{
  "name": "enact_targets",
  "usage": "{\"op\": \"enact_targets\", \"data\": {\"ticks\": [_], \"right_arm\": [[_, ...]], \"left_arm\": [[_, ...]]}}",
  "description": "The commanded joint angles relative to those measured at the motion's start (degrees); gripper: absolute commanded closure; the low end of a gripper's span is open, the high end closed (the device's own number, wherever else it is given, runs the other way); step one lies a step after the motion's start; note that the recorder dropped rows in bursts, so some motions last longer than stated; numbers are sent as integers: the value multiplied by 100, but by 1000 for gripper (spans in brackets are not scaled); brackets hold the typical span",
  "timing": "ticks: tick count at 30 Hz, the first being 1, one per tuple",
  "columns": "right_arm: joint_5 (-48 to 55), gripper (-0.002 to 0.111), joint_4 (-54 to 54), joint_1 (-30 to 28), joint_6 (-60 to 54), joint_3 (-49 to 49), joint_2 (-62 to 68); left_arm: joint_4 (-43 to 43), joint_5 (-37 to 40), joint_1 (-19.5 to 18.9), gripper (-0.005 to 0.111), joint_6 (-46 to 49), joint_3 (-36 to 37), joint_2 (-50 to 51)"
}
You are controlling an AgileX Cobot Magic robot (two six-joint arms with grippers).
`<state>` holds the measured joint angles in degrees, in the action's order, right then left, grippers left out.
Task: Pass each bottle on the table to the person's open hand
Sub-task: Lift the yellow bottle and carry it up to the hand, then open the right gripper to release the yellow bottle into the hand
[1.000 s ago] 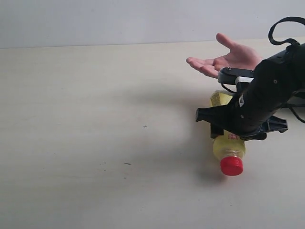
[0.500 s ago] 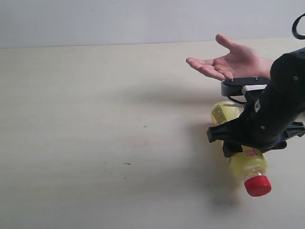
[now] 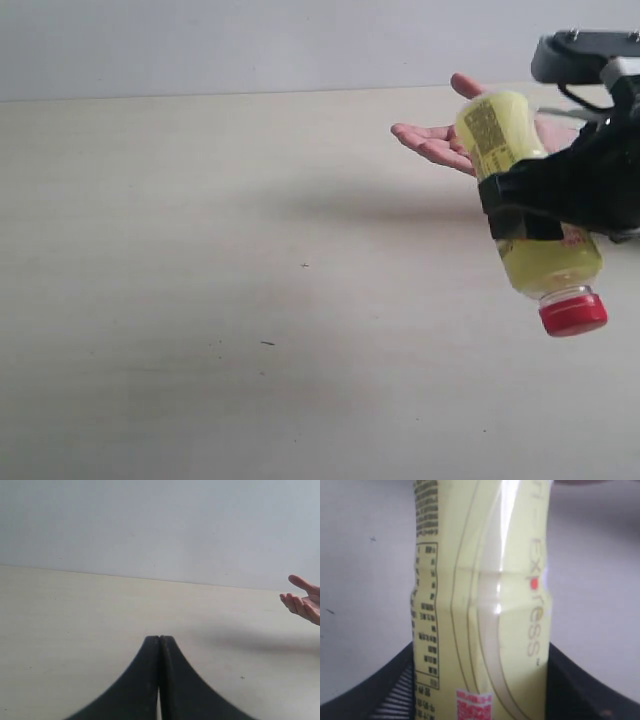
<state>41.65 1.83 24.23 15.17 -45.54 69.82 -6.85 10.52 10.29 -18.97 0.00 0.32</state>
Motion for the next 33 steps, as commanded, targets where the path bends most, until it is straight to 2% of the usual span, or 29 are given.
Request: {"op": "enact_targets", "data": {"ticks": [1,11,14,20,33], "right_arm": [[161,108,-104,9,-28,-642,-65],[668,108,-901,-4,-82,-2124,1483],[816,108,-932,-290,-324,-2597,1983],[803,108,-679,-689,-962,-2745,2292],[408,108,-656,-689,-1057,-2745,3161]], "left_arm": [[-40,-35,-6,107,-23,0,-32],[-40,-35,-6,107,-23,0,-32],[-40,-35,-6,107,-23,0,-32],[-40,-35,-6,107,-23,0,-32],[-40,-35,-6,107,-23,0,-32]]}}
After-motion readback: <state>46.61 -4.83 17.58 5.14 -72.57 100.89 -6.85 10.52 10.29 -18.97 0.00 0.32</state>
